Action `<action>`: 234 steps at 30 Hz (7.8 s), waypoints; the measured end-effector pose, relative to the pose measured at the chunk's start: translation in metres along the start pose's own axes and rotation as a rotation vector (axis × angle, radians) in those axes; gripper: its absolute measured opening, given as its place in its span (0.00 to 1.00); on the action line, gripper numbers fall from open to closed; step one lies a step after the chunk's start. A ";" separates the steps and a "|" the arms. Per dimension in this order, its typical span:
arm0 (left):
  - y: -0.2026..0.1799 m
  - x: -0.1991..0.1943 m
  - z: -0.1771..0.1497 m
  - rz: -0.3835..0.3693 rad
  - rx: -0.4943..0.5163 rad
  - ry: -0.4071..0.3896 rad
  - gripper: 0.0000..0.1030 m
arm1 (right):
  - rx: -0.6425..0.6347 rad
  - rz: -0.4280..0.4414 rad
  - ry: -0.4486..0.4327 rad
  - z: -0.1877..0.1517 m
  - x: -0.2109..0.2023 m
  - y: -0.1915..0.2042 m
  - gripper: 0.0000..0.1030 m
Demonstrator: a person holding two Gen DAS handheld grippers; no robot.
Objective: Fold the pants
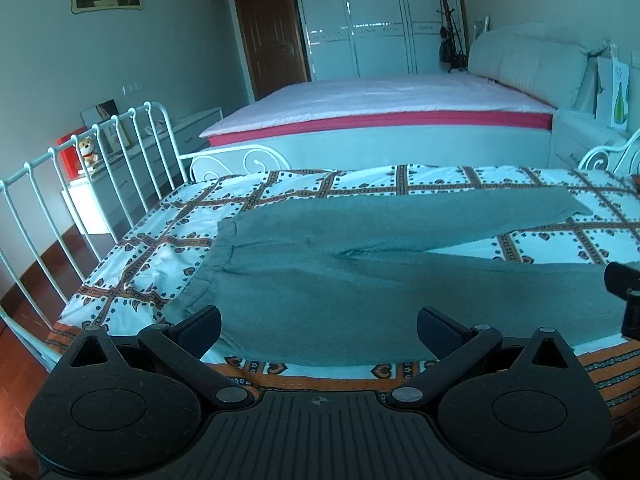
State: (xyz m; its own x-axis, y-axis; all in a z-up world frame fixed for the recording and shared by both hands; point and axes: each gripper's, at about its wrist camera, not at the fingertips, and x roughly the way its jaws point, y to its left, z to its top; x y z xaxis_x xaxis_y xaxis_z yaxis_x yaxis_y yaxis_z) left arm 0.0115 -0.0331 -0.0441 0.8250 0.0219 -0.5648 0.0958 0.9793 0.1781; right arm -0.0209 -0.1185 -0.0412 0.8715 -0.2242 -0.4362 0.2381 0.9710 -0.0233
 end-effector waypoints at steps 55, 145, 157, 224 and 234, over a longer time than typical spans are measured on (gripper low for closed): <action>0.191 0.551 0.149 -0.401 0.348 0.407 0.50 | -0.761 0.713 0.372 0.149 0.476 0.251 0.62; 0.268 0.274 -0.007 -0.191 -0.413 0.410 0.31 | -0.583 0.786 0.318 -0.043 0.185 0.265 0.42; 0.123 0.244 0.035 -0.360 -0.149 0.391 0.75 | -0.148 0.555 0.429 -0.016 0.219 0.138 0.48; -0.029 0.227 -0.002 -0.393 0.178 0.321 0.76 | 0.109 0.238 0.453 -0.008 0.210 0.042 0.16; -0.036 0.231 0.000 -0.401 0.184 0.332 0.83 | -0.010 0.080 0.432 0.033 0.274 0.062 0.60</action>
State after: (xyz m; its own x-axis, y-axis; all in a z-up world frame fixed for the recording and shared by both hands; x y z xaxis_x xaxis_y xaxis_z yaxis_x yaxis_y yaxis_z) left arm 0.1981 -0.0635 -0.1809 0.4864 -0.2546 -0.8358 0.4873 0.8731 0.0177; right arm 0.2462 -0.1229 -0.1325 0.6270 -0.0949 -0.7732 0.1708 0.9851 0.0177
